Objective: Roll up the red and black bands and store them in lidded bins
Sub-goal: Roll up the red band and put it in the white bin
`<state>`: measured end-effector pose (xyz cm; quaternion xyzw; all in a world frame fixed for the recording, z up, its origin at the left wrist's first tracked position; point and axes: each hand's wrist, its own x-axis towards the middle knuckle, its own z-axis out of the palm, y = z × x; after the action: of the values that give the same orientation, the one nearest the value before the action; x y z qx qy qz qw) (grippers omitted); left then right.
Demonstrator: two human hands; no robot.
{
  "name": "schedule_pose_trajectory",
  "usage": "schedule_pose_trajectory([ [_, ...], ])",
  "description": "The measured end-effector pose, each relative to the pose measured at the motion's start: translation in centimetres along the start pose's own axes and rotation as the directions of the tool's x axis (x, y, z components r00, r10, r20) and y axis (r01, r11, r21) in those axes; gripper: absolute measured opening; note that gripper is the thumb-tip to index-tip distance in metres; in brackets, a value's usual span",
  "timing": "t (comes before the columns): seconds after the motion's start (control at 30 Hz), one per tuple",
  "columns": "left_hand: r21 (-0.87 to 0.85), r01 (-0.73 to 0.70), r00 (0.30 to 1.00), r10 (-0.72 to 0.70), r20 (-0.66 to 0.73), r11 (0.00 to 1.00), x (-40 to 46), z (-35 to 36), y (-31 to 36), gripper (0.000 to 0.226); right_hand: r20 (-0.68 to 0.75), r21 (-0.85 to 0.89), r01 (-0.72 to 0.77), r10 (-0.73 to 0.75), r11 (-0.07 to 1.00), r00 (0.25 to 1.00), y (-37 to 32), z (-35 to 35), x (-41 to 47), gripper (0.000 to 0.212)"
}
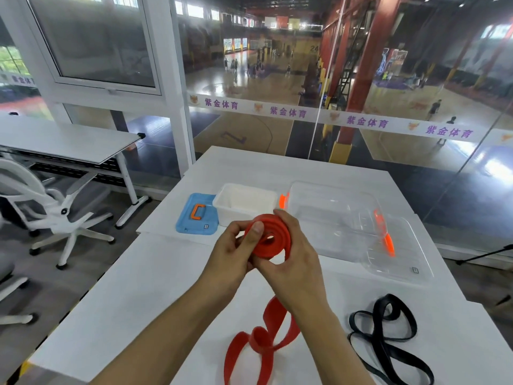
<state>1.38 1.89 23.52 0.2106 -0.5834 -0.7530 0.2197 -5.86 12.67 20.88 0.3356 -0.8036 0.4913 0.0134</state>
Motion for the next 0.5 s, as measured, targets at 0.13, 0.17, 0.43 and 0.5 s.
schedule_pose_trajectory([
  [0.13, 0.068, 0.072, 0.994, -0.077, 0.072, 0.995, 0.1, -1.1, -0.3, 0.051, 0.162, 0.025, 0.022, -0.026, 0.999, 0.986, 0.9, -1.3, 0.8, 0.077],
  [0.17, 0.089, 0.089, 0.991, -0.097, 0.096, 0.992, 0.1, -1.3, -0.1, 0.05, 0.217, 0.017, 0.035, -0.038, 0.999, 0.975, 1.1, -1.9, 1.1, 0.077],
  [0.43, 0.497, -0.012, 0.918, -0.188, 0.35, 0.868, 1.0, -3.9, 2.9, 0.036, 0.562, -0.171, 0.226, -0.094, 0.959, 0.822, 0.0, -4.5, 2.3, 0.099],
  [0.5, 0.524, -0.041, 0.925, -0.165, 0.341, 0.851, 1.0, -3.9, 3.0, 0.023, 0.563, -0.156, 0.216, -0.093, 0.964, 0.821, -0.2, -4.4, 2.1, 0.099],
])
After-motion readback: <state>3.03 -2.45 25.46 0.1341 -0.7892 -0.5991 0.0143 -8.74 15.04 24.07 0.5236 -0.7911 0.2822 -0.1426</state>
